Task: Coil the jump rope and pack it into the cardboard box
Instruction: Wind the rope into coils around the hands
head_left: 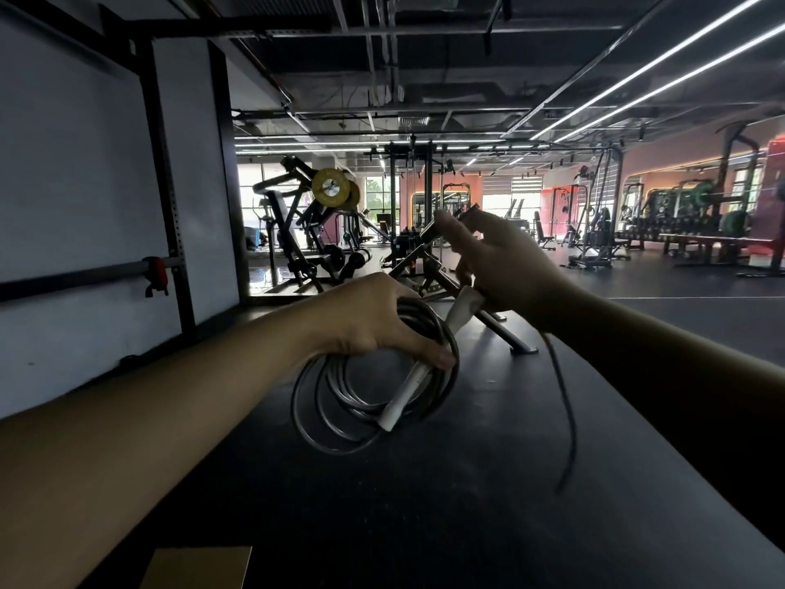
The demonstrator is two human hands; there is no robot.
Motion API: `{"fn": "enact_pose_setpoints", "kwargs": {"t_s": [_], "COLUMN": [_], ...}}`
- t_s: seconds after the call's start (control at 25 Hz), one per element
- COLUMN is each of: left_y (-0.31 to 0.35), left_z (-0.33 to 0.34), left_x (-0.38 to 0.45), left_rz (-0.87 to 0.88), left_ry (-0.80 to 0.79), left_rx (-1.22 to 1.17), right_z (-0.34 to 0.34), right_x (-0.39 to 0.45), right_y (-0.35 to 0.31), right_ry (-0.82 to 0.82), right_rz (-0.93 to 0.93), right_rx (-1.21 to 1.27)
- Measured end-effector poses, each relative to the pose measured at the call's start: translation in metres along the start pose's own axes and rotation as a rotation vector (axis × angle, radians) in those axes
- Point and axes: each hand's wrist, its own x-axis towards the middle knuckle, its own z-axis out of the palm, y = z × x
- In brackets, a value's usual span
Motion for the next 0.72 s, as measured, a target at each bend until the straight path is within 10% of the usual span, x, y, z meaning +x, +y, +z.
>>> {"fn": "enact_pose_setpoints", "kwargs": {"t_s": [0.44,0.72], "left_y": [-0.008,0.003], "left_z": [-0.006,0.008], "left_x": [0.009,0.024], "left_rz": [-0.056,-0.134], "left_ry": [0.863,1.065], "left_rx": [-0.957,-1.166], "right_z": [0.012,0.056], "right_x": [-0.021,-0.022], "right_y": [0.007,-0.009], "right_ry": [-0.218,0.071], "right_rz": [0.075,0.091], "right_rx": [0.246,0.727]}}
